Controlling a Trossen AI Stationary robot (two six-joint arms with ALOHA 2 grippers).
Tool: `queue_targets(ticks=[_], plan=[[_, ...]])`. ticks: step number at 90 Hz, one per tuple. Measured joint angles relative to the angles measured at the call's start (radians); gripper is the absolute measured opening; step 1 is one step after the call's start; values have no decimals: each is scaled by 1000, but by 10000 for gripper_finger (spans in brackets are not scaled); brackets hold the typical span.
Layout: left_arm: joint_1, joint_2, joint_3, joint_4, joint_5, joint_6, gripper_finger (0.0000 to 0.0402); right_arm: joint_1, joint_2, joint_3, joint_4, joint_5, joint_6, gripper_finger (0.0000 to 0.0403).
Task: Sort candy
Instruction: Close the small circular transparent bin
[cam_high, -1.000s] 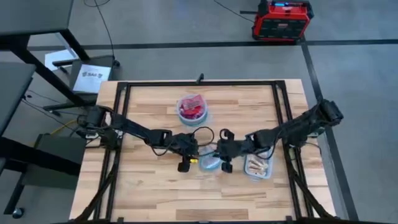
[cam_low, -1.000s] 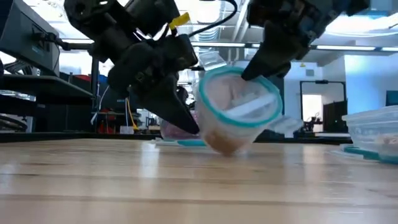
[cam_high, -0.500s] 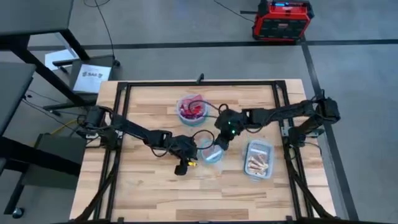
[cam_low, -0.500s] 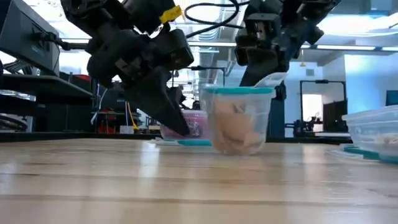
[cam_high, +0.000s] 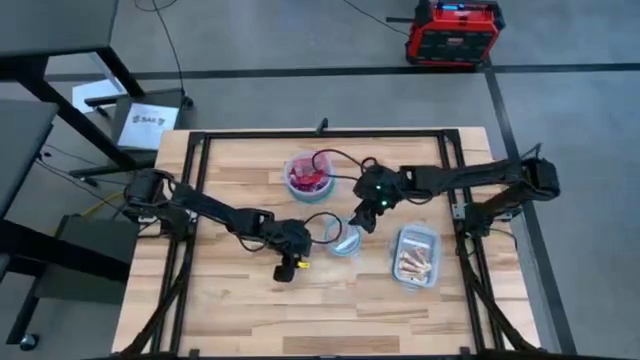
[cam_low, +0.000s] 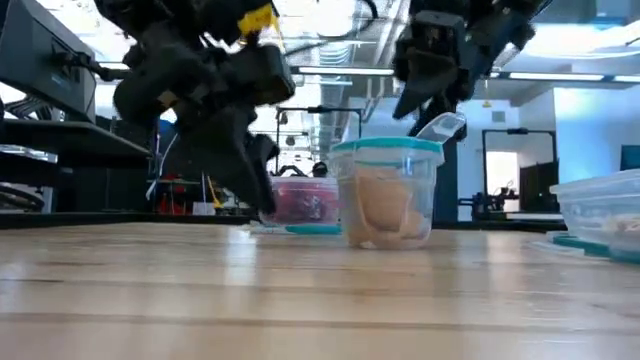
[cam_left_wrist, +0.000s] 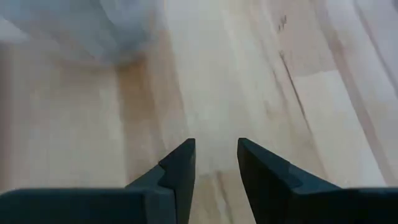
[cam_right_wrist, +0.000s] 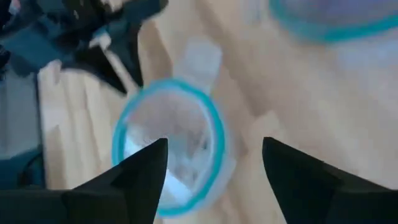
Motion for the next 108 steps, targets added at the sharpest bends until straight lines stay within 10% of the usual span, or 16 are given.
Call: queue_targets(ticks=[30, 40, 74, 108], plan=[[45, -62, 0, 113, -99, 95, 107, 427, 167, 1, 383, 859, 38, 243], [55, -61, -1, 117, -98, 94, 107, 472, 272, 1, 491, 978, 51, 243], [53, -62, -1, 101, -97, 64, 107, 437, 409, 7, 424, 865, 66, 239], [53, -174, -2, 24, -95, -33, 107, 454, 363, 4, 389, 551, -323, 215]])
